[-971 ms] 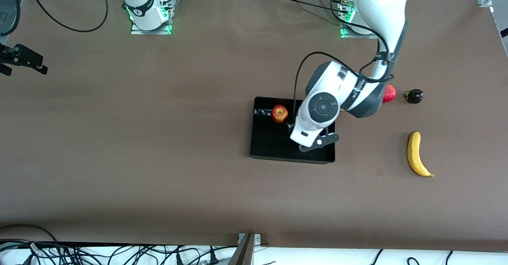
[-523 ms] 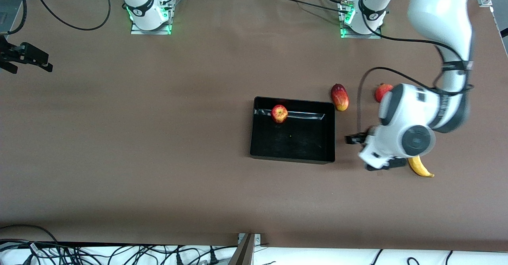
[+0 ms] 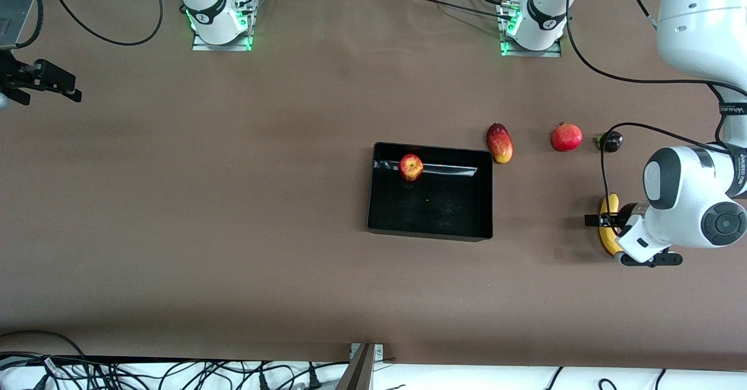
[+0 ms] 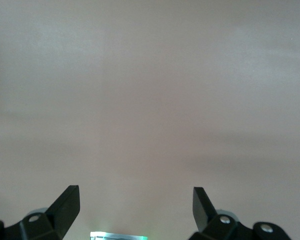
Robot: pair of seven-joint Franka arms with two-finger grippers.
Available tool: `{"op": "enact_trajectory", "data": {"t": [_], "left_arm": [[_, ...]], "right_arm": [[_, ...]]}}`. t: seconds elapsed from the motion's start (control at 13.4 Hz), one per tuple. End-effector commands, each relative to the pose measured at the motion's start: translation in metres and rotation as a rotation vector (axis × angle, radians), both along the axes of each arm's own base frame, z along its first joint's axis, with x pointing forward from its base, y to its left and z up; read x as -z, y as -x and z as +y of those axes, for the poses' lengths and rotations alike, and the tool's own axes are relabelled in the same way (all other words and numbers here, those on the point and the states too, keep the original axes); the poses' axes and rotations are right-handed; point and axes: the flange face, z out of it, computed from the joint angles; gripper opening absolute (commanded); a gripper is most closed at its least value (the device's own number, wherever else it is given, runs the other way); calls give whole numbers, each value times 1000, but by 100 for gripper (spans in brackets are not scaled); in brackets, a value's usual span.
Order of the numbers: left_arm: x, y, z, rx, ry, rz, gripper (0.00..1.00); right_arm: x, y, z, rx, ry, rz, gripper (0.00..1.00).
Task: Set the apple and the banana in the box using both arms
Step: 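Move the left gripper to the yellow banana, then grasp the yellow banana with the left gripper and lift it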
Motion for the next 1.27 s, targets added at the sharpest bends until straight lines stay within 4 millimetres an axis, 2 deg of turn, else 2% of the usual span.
{"op": "enact_trajectory", "data": {"t": [0.0, 0.3, 0.37, 0.45, 0.52, 0.6, 0.67, 0.75, 0.82, 0.9, 0.97, 1.2], "left_arm": [[36, 5, 18, 89, -17, -34, 100], [95, 25, 34, 186, -71, -38, 100], [106, 26, 36, 186, -69, -33, 100], [107, 27, 38, 185, -70, -31, 100], [107, 27, 39, 186, -70, -29, 90], [108, 28, 40, 186, -70, -27, 71], [107, 29, 41, 186, -69, -22, 48], [105, 29, 41, 217, -63, -17, 34], [102, 29, 42, 234, -58, -8, 28], [97, 32, 45, 227, -54, 19, 11], [88, 33, 45, 215, -55, 30, 0], [66, 30, 44, 193, -59, 38, 0]], "right_arm": [[-3, -11, -4, -4, -8, 5, 100], [-5, -11, -2, -14, -7, 1, 100], [-5, -11, -2, -12, -7, 1, 100], [-5, -11, -2, -12, -5, 2, 100], [-5, -11, -2, -12, -5, 2, 100], [-5, -11, -2, -2, -6, 1, 100], [-5, -12, -1, 2, -7, -2, 100], [-5, -12, 0, 2, -7, -2, 100], [-5, -12, 0, 2, -10, -3, 100], [-5, -12, 0, 3, -10, -3, 100], [-5, -12, 0, 3, -11, -3, 100], [-5, -12, 0, 3, -11, -3, 100]]}}
